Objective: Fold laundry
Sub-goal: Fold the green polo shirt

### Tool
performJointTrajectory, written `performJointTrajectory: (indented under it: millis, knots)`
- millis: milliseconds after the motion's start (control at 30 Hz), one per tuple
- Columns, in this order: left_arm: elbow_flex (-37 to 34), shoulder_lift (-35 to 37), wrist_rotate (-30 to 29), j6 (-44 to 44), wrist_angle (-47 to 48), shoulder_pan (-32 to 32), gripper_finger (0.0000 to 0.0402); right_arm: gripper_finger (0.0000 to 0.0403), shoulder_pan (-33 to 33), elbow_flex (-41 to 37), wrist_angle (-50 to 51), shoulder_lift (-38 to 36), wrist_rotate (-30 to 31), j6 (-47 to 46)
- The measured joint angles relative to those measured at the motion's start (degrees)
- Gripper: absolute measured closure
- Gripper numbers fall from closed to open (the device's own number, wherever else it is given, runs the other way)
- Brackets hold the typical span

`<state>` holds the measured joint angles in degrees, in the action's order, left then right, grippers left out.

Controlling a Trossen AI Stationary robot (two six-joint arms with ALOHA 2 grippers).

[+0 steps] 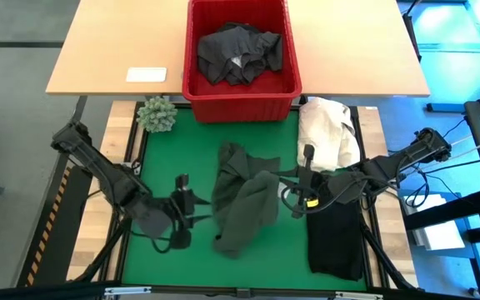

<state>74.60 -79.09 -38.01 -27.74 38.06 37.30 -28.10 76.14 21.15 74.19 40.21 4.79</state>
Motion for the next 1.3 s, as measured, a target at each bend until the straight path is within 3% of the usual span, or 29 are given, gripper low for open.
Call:
performJointTrajectory:
  millis: [133, 533, 1033, 1300]
  knots:
    - [-0.9, -6.7, 4.4, -4.9, -3.3, 0.3, 0.0252, 0.04, 0.0, 0.0, 0.0, 0.0, -0.3, 0.0]
    - [-1.0, -25.2, 14.5, -8.6, -19.2, 3.3, 0.0249, 0.0399, 0.0, 0.0, 0.1, 0.0, -0.3, -1.2]
    - [-1.0, -26.8, 16.1, -18.5, -5.9, 3.3, 0.0179, 0.0398, 0.0, 0.0, 0.1, 0.0, -1.8, -3.0]
    - [-1.0, -27.4, 16.0, -20.3, -2.5, 3.0, 0.0164, 0.0398, 0.0, 0.0, 0.1, 0.0, -1.9, -3.0]
